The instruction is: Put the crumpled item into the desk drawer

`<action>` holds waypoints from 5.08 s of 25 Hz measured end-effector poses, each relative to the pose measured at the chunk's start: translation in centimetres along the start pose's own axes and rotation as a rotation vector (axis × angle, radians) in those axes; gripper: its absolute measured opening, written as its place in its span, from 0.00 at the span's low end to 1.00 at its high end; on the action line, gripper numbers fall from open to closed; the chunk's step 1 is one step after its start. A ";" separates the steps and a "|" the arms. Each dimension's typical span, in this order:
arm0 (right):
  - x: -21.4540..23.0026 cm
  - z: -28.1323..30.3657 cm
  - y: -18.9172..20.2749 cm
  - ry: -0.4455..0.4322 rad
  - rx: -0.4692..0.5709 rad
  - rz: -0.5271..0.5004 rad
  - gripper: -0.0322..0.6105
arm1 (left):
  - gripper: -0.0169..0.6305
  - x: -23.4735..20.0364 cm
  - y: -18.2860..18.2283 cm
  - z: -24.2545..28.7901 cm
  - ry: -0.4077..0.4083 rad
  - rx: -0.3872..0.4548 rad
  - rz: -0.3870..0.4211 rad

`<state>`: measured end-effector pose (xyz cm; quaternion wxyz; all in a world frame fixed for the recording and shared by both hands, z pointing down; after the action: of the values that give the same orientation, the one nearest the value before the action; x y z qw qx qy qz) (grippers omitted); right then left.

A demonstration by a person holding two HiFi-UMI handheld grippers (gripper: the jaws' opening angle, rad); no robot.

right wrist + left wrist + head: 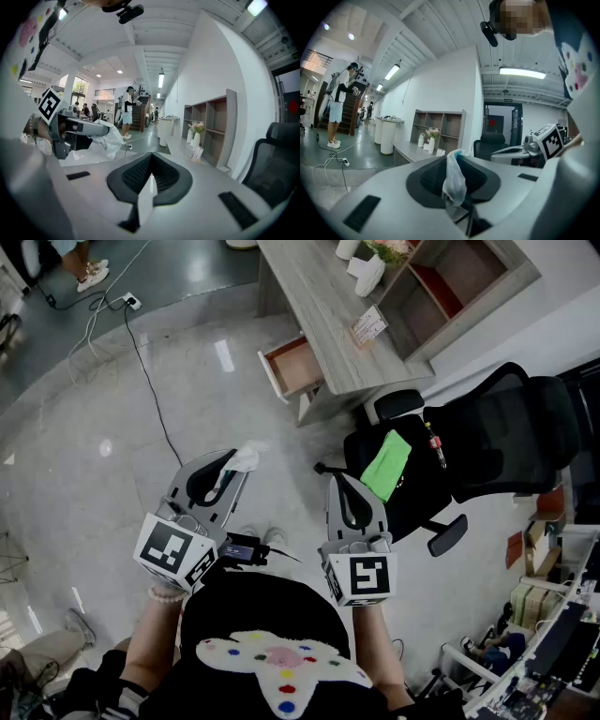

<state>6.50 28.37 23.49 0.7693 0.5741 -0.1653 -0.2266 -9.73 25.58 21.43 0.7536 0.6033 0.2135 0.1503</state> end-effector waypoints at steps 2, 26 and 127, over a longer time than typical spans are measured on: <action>0.1 0.0 -0.2 0.001 -0.009 -0.002 0.05 | 0.14 0.0 0.1 0.1 0.003 0.003 0.003; -1.1 0.0 -0.9 0.025 0.028 -0.005 0.05 | 0.14 -0.7 0.0 -0.5 0.034 0.007 0.011; 21.2 24.4 -4.7 -0.074 0.002 0.000 0.05 | 0.14 -10.8 -4.9 27.8 -0.080 -0.020 0.040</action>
<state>11.09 -3.92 25.89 0.7621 0.5662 -0.1938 -0.2473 -5.26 -4.24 23.18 0.7644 0.6054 0.1696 0.1431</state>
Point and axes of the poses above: the fingertips, and each gripper's own axes: z forward along the fingers, x to its right, y out of its underside, the point moved 1 cm from there along -z, backward along the fingers, and after that the axes turned 12 degrees about -y, right-handed, at the moved point
